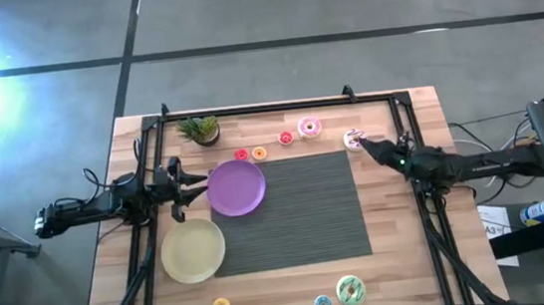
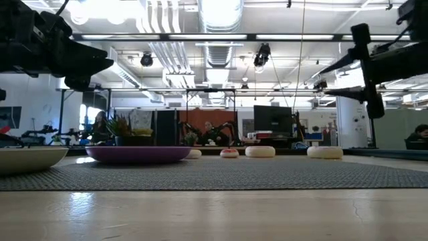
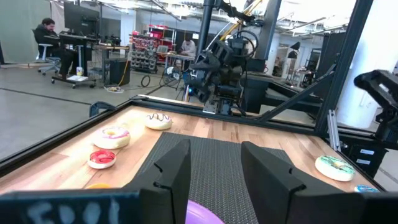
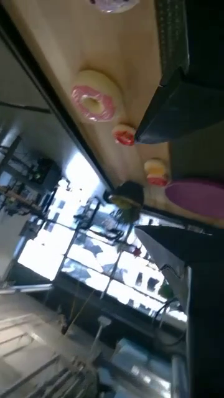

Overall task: Pick & Place donuts
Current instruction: Put the big purple donut on the purple plate

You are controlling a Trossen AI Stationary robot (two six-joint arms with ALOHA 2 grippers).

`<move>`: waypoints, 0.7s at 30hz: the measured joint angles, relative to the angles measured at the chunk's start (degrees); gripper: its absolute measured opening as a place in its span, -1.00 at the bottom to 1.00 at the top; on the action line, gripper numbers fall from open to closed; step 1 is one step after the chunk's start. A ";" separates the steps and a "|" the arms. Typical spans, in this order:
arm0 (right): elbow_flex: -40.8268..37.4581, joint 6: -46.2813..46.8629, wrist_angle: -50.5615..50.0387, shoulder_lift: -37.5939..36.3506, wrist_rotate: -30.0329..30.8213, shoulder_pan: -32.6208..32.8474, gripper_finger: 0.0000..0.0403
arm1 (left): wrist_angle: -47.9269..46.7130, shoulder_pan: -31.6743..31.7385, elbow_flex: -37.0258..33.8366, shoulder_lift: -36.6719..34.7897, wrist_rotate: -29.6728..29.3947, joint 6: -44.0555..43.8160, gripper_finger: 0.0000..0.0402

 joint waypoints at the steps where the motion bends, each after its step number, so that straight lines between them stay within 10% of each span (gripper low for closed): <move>1: 0.96 -0.20 -0.03 2.29 -1.22 -0.01 0.07 | 0.00 -0.01 0.01 0.01 0.02 0.00 -0.42; 12: 23.94 1.94 -41.47 23.66 -9.17 -2.88 0.07 | 0.00 0.00 0.01 0.01 0.02 0.01 -0.42; 21: 38.05 -6.73 -55.49 36.71 -19.56 -17.38 0.07 | 0.00 -0.01 -0.01 -0.01 0.00 0.00 -0.42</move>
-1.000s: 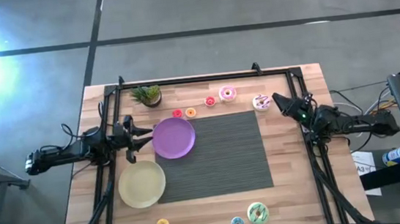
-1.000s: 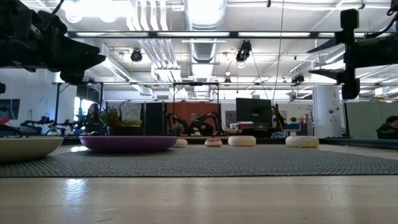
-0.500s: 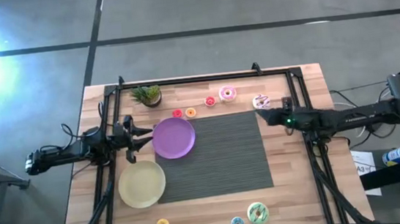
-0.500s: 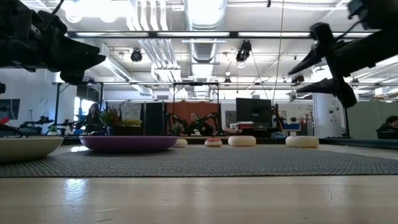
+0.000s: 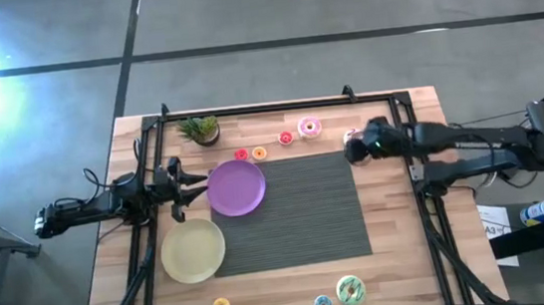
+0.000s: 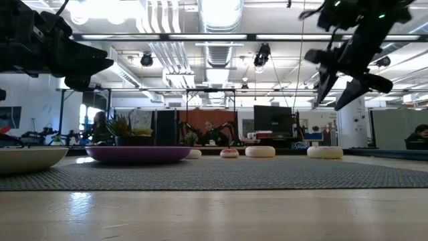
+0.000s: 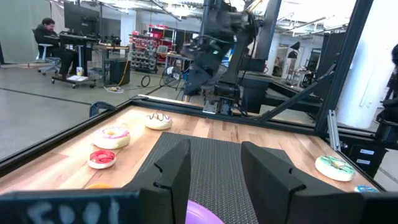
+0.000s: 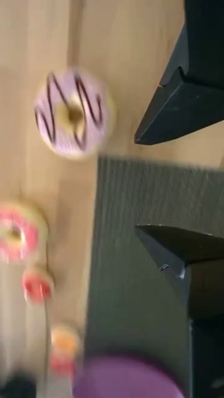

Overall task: Pick & Place donuts
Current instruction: Put the big purple donut on the purple plate

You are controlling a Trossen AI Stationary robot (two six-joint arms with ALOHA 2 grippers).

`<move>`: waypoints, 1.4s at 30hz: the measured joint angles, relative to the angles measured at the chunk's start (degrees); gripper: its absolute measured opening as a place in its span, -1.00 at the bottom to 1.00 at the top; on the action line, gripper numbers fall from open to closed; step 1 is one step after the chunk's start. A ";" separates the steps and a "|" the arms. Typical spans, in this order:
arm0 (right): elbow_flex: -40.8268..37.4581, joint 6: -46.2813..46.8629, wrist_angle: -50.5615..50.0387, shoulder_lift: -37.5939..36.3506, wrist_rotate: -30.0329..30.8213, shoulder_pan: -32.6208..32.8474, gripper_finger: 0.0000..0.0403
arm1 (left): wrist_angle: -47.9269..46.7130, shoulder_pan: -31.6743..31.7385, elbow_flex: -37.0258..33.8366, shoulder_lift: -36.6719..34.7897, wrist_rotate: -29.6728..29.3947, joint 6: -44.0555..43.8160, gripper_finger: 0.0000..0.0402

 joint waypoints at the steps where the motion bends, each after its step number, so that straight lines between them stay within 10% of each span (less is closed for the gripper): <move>1: 1.12 -1.74 -1.01 1.72 -1.12 -2.44 0.07 | 0.00 0.00 0.01 0.01 0.00 0.00 -0.42; 11: 5.07 -18.60 -1.55 18.62 -15.93 -21.97 0.08 | 0.00 0.00 0.01 0.01 0.00 0.00 -0.42; 42: 7.60 -26.86 5.47 31.90 -14.43 -29.30 0.08 | 0.00 0.01 0.01 0.00 0.02 0.00 -0.42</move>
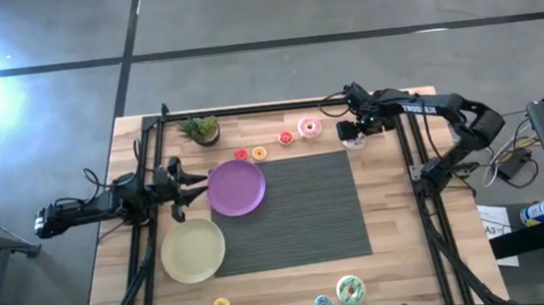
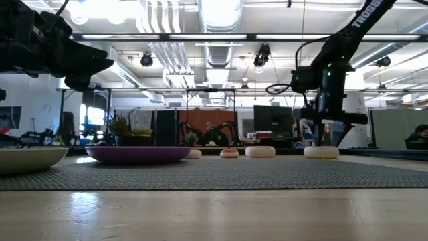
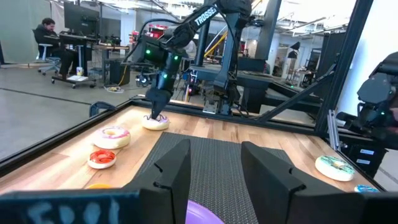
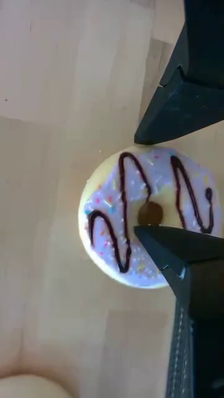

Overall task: Pick & Place donuts
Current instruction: Put the big purple donut on the purple plate

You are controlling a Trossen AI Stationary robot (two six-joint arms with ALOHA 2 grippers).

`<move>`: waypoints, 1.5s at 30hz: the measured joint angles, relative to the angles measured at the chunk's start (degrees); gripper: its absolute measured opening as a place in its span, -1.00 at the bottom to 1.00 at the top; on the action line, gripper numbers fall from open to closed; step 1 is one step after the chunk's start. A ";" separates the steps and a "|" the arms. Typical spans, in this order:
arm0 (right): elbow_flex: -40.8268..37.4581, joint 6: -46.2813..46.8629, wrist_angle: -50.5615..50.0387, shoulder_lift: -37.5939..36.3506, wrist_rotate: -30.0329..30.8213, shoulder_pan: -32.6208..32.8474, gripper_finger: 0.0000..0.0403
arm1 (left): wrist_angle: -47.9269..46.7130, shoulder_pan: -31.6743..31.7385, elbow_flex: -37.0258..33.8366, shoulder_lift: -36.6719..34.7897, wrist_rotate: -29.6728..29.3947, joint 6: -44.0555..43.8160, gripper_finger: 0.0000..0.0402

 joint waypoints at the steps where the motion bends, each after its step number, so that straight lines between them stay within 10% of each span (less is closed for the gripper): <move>1: 0.01 -0.38 -0.27 0.62 -0.01 -0.16 0.08 | 0.00 -0.01 0.00 0.01 -0.02 0.00 -0.42; 12: 0.47 -2.12 -0.87 4.99 -1.47 -0.21 -0.01 | 0.00 0.01 -0.02 0.01 -0.02 0.00 -0.42; 23: 0.89 -2.57 -0.76 0.44 -4.07 0.68 -0.89 | 0.00 0.00 0.00 -0.01 -0.01 0.00 -0.42; 37: 9.30 3.68 0.24 -2.88 -7.59 19.29 -0.93 | 0.00 -0.01 0.00 -0.01 0.00 -0.25 -0.42; 45: 17.75 6.55 0.94 2.52 -5.62 26.79 -0.93 | 0.02 -0.01 -0.01 0.01 0.94 -33.71 -0.42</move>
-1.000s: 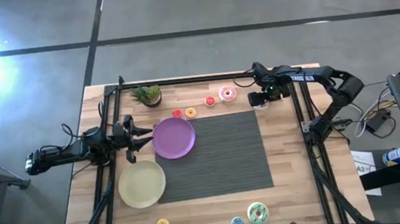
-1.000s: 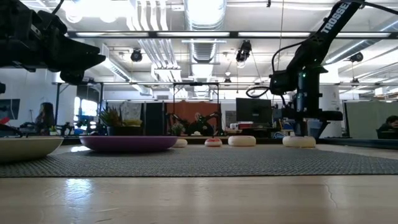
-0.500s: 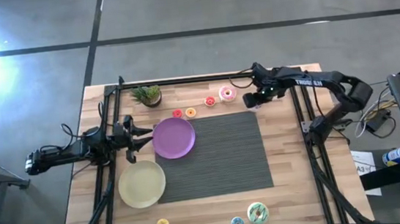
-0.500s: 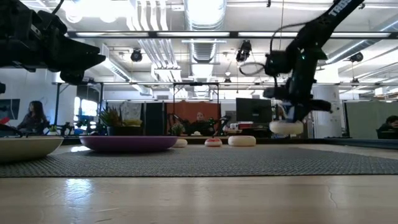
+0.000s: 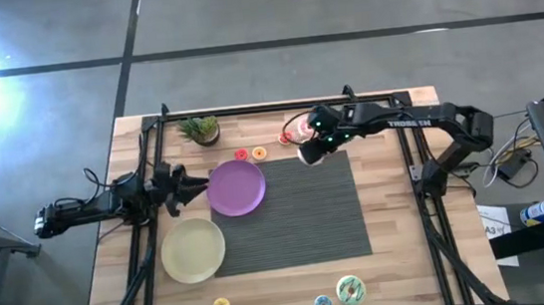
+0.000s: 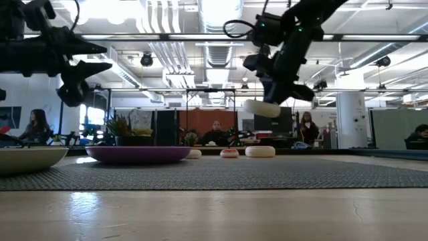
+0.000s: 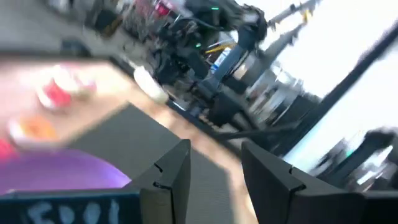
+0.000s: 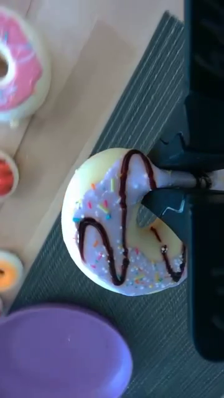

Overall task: Pick & Place donuts
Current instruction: Put the big purple donut on the purple plate

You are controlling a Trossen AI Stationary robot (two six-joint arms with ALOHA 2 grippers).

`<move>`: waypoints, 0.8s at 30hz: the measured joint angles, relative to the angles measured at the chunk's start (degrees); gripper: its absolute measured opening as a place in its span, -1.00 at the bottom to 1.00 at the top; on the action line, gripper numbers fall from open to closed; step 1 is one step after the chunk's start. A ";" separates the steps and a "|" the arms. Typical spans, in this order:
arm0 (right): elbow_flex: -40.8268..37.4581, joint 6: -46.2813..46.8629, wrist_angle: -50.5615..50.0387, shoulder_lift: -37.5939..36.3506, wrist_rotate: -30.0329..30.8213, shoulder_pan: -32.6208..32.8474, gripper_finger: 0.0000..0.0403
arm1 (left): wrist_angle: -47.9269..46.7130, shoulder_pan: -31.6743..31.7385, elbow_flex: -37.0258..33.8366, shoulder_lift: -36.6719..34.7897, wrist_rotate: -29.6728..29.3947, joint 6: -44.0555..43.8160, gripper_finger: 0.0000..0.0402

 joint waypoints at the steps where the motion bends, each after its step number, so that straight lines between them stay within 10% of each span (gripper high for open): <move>1: 0.95 0.05 0.19 0.81 0.08 0.49 -0.93 | 0.00 0.00 0.01 0.00 0.02 -3.73 -0.42; 8: 8.25 0.86 2.74 7.88 -1.76 3.66 -0.93 | 0.00 0.00 0.01 0.00 -0.26 -25.48 -0.42; 24: 35.05 -3.75 4.15 32.84 -8.24 10.84 -0.94 | 1.60 0.02 0.01 -0.04 -0.79 -26.18 -0.42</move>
